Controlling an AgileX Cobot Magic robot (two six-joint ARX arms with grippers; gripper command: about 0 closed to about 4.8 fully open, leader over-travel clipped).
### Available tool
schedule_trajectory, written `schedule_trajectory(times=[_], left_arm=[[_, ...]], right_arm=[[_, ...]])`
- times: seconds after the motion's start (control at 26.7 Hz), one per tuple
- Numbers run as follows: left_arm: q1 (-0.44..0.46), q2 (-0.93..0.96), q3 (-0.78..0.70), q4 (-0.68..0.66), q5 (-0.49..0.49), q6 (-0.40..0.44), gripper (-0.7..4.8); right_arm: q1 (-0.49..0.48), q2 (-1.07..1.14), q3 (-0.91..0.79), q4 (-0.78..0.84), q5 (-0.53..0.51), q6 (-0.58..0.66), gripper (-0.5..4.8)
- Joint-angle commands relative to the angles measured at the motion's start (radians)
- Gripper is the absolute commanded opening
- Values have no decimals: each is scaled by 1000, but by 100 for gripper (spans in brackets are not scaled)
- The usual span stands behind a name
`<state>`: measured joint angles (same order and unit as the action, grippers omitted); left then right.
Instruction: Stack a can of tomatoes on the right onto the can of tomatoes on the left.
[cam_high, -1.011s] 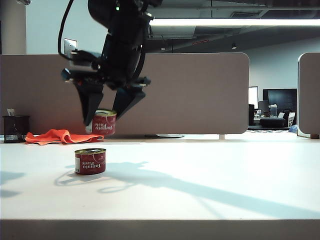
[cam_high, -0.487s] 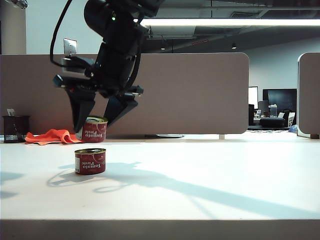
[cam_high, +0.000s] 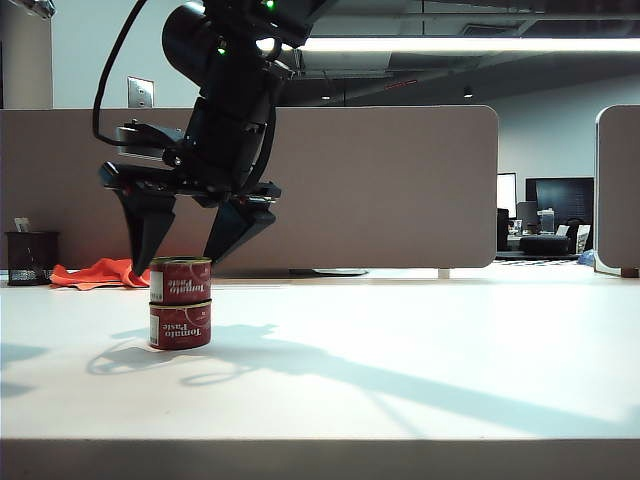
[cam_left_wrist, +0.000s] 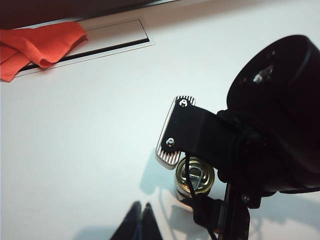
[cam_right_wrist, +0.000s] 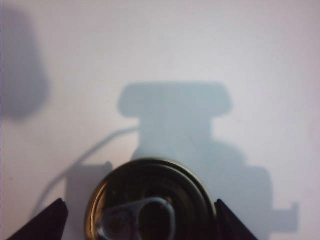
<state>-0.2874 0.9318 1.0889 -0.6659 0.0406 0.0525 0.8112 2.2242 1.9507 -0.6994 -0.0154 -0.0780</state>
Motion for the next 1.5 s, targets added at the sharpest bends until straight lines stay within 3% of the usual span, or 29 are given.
schedule_trajectory(times=[0.04,0.3,0.49,0.52,0.67,0.86,1.2,1.27,1.5], left_arm=[[0,-2,5,8,-3,4,-5],[0,-2,5,9,-3,5,-5],[0,-7,5,9,-2,128,-5],[0,-10,5,11,-2,131,-5],[0,-39,4,23,-3,131,-5],[-13,-131,-29,47,-64,130,-5],[-13,-383,-204,77,-63,124,-5],[-13,-490,-277,80,-63,88,-5],[-12,-651,-423,130,-63,66,-5]], right_arm=[[2,-7,7,16,-6,-1,378],[-2,-77,35,11,-3,-1,377],[-20,-220,48,1,78,0,353],[-24,-246,48,-5,99,0,333],[-58,-369,47,-77,134,3,113],[-133,-541,38,-173,131,39,-8],[-227,-899,-166,-266,131,43,-7],[-231,-1093,-365,-221,167,43,-7],[-231,-1426,-727,-73,288,52,-7]])
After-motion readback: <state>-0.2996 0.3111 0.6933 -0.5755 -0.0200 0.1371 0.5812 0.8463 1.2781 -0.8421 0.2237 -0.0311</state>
